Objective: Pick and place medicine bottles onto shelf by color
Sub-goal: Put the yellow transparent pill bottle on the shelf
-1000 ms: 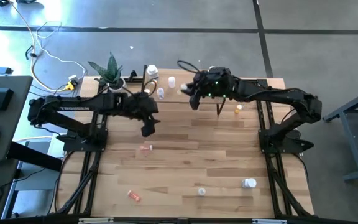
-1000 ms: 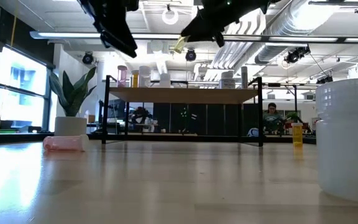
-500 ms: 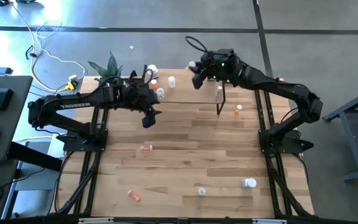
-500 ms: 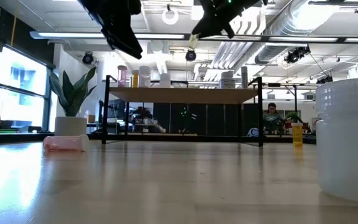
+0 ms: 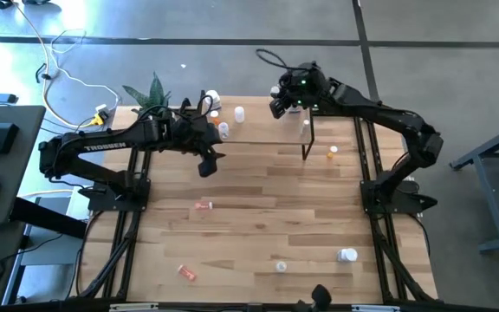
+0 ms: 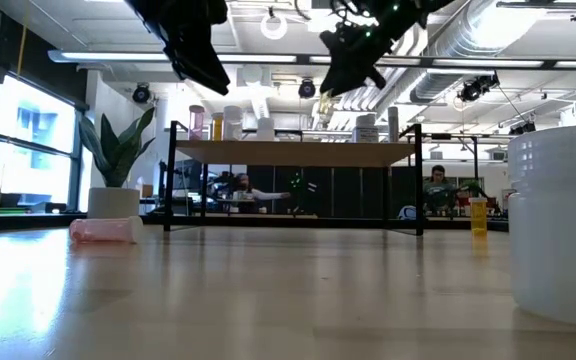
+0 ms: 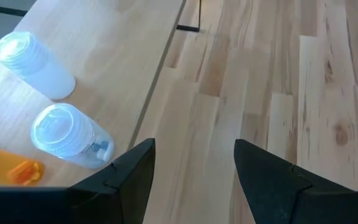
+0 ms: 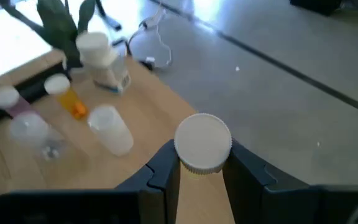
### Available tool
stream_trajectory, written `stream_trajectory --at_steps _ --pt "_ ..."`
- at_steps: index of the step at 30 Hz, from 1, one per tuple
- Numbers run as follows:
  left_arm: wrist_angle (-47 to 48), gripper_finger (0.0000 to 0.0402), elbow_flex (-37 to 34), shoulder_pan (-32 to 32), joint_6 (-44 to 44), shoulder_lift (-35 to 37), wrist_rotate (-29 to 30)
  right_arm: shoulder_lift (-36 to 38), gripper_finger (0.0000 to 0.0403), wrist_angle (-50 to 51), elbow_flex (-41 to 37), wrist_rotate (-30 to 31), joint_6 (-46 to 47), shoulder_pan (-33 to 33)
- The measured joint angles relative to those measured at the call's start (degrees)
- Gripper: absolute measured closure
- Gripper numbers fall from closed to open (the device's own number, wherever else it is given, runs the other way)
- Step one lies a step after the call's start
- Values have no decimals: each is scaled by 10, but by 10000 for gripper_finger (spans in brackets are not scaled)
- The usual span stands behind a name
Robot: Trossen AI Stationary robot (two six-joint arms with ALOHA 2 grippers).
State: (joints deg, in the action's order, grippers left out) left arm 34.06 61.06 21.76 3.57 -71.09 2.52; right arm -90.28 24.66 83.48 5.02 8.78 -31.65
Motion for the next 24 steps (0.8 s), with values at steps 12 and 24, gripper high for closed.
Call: stream_trajectory --at_steps 12,24 --pt "-8 193 0 0 -12 0 -4 -51 314 49 -1 -5 -3 -2" --pt "-8 193 0 0 -19 0 -4 -56 314 89 -1 9 -13 -2"
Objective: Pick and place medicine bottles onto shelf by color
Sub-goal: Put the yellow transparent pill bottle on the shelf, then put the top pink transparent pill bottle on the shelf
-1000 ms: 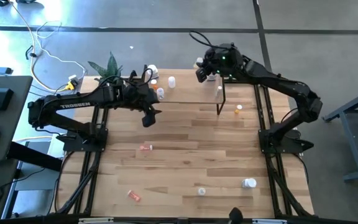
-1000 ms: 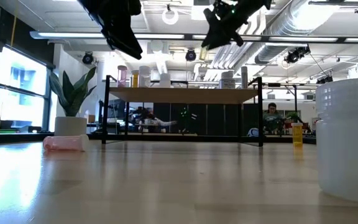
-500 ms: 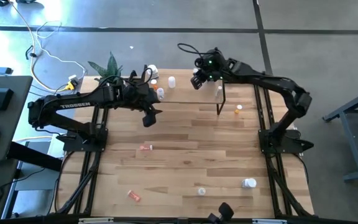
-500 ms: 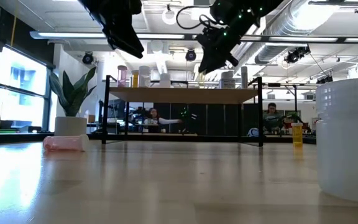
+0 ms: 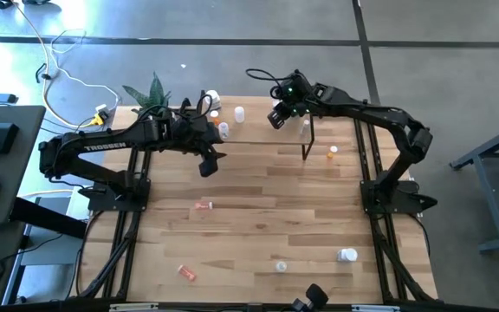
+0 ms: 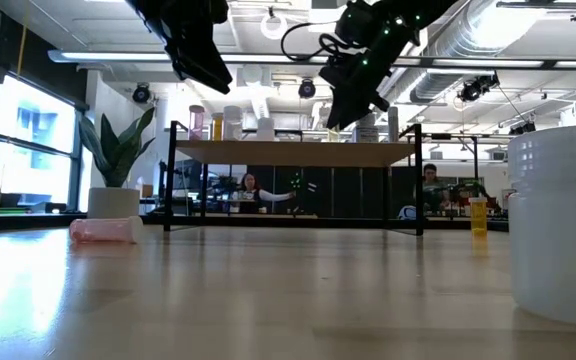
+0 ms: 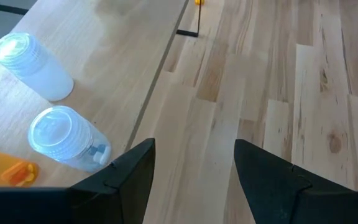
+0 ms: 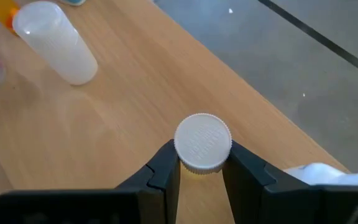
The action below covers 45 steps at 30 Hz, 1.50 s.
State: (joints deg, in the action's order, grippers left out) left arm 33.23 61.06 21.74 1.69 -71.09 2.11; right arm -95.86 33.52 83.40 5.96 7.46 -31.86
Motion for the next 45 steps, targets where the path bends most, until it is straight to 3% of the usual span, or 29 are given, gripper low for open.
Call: stream_trajectory --at_steps 15,30,45 --pt "-1 193 0 0 0 0 0 -6 312 13 0 -4 -5 5" --pt "3 193 0 0 -10 0 0 -6 220 16 24 -2 -9 8" --pt "92 192 0 -9 -56 0 -10 -5 215 53 109 -4 -22 8"
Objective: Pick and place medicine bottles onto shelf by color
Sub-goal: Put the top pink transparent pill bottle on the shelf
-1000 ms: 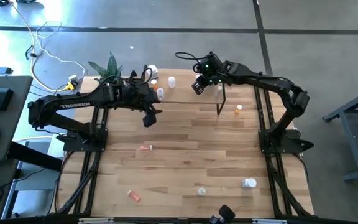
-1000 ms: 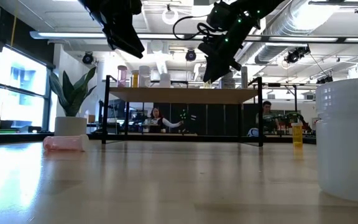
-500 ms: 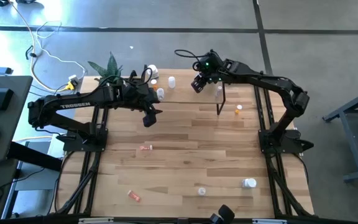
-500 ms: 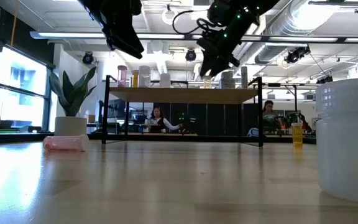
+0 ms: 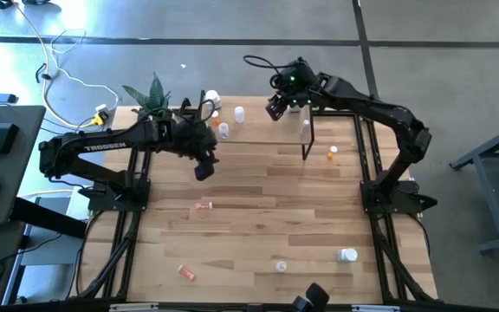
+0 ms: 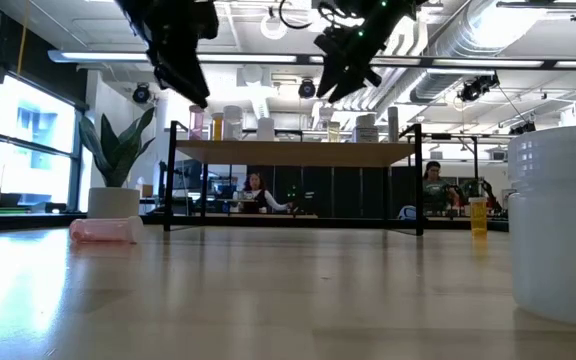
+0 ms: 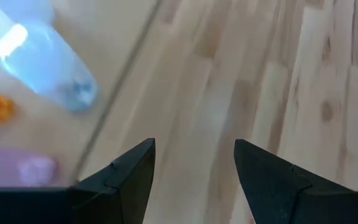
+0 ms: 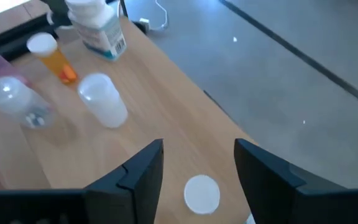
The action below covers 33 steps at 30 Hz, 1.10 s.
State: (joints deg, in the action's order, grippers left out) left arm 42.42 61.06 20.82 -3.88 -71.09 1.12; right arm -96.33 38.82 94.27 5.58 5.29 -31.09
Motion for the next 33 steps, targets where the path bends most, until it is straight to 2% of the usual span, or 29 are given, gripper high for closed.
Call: stream_trajectory --at_steps 8,14,23,33 --pt "110 192 0 -63 -33 0 -5 0 215 32 61 2 -40 -7" --pt "128 193 -9 -131 -37 -3 9 1 215 71 109 2 -53 -15" --pt "38 193 -110 -212 -108 -4 14 1 215 109 145 3 -92 -16" --pt "-42 193 -195 -236 -125 -4 18 1 215 120 145 3 -92 -16"
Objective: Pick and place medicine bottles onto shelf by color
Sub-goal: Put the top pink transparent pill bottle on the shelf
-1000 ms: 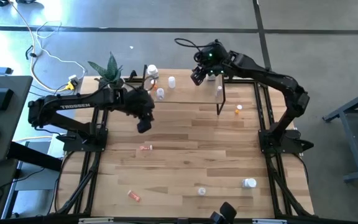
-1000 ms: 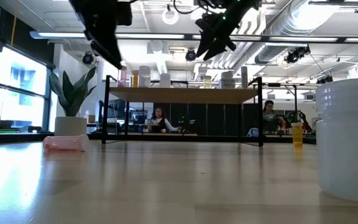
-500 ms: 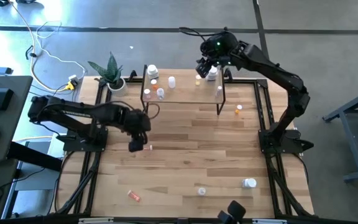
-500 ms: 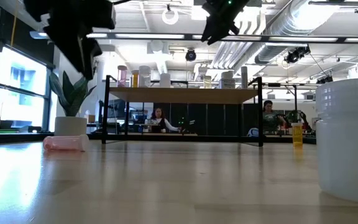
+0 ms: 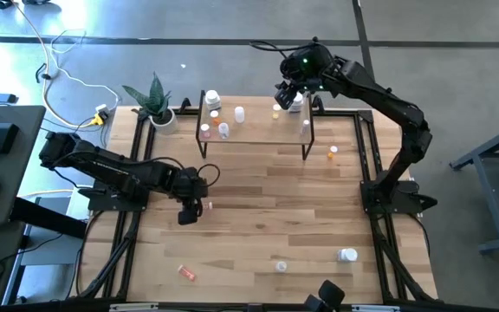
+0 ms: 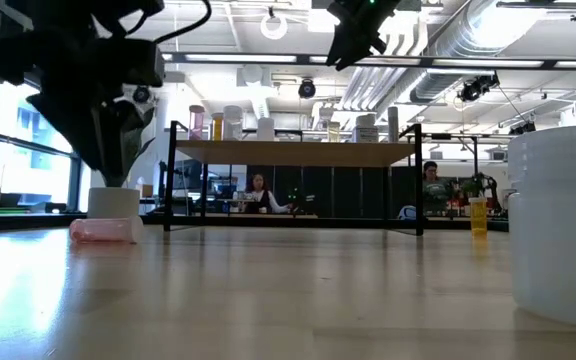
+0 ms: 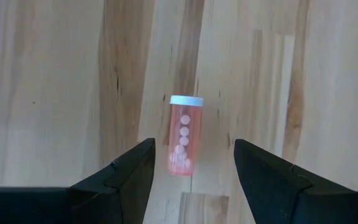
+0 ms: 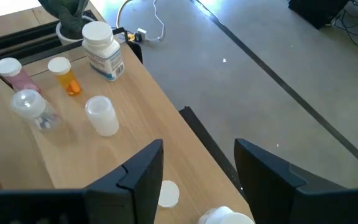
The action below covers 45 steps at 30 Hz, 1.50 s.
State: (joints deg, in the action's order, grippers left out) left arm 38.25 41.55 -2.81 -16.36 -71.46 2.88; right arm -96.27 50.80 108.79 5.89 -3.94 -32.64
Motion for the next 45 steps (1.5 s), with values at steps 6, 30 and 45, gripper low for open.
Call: stream_trajectory --at_steps 6,30,45 --pt "-48 193 -37 0 5 -1 1 0 215 0 0 0 2 0" --pt "-113 230 -61 2 15 -120 -2 0 214 0 0 0 25 0" --pt "-120 317 -62 2 18 -113 -8 0 214 0 -1 -1 26 0"
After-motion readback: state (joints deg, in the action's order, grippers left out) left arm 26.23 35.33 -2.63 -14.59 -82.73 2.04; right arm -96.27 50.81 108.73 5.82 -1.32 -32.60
